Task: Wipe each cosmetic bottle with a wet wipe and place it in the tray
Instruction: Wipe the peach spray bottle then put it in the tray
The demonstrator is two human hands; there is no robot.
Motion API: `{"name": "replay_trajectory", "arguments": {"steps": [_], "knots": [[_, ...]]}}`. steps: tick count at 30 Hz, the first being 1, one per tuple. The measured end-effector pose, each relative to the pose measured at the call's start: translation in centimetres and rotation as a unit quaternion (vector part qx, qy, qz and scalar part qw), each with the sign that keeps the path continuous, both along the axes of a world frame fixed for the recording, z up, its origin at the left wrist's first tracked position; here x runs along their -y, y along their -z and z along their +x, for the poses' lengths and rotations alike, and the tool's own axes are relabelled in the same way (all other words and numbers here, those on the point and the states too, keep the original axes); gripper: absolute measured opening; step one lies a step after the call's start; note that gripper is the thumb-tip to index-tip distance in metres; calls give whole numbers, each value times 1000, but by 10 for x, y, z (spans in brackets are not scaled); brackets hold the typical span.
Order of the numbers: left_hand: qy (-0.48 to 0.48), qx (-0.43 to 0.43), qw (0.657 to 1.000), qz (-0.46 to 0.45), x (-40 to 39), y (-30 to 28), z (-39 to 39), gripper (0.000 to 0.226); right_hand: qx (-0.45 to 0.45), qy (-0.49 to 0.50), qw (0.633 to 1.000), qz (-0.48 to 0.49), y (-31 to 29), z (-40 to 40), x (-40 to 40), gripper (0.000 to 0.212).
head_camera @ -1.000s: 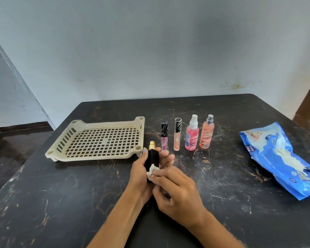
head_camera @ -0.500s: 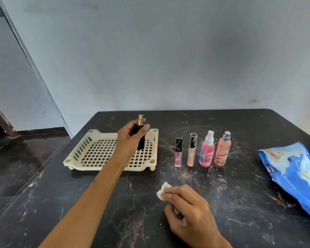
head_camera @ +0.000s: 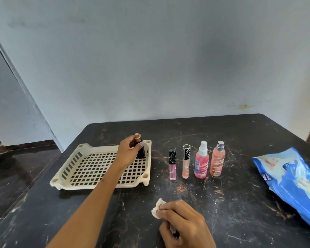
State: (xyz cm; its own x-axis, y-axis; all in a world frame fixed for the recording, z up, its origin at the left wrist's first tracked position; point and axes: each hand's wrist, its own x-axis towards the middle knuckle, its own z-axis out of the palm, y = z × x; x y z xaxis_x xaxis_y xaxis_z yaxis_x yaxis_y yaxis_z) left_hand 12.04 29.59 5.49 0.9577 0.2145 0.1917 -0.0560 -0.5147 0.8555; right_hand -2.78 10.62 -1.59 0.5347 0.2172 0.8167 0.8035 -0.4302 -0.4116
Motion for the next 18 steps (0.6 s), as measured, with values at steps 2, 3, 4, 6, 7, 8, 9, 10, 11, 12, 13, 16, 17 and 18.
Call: {"name": "replay_trajectory", "arguments": {"steps": [2,3,4,6,7,8,9,10,11,12,13,16,17,18], "knots": [[3,6,1000,24,1,1,-1,32,-1,1,1000,-9,0,1,0,15],[1,5,999,33,2,2,-1,33,-3,0,1000,-13,-1,0,0,16],[-1,2,999,38,2,2,-1,34,-4,0,1000,-16,-2,0,1,16],[-12,-5,999,35,0,1,-2,43,-3,-3,1000,-19,-1,1,-1,16],[-18,-2,999,32,1,-1,-3,49,-5,-1,1000,-18,-1,1,-1,16],[-34,9,999,30,2,-4,-4,54,-7,0,1000,-15,-1,1,0,16],[-64,33,997,24,2,-9,-8,58,-7,-3,1000,-13,-1,1,-2,16],[-99,74,992,14,5,-16,-12,59,-8,-7,1000,-12,0,2,-4,16],[-129,132,983,2,12,-25,-18,55,-11,-9,1000,-11,1,2,-5,15],[-143,206,968,-1,23,-36,-24,48,-15,-10,1000,-11,1,2,-4,15],[-137,280,950,8,37,-47,-32,39,-20,-9,1000,-11,3,2,-4,16],[-11,381,919,105,87,-76,-47,20,-23,0,1000,-7,5,2,-3,14],[36,363,916,167,105,-83,-50,18,-25,6,1000,-4,5,2,-4,13],[77,324,911,244,124,-87,-54,20,-25,12,1000,-1,5,2,-4,13]]}}
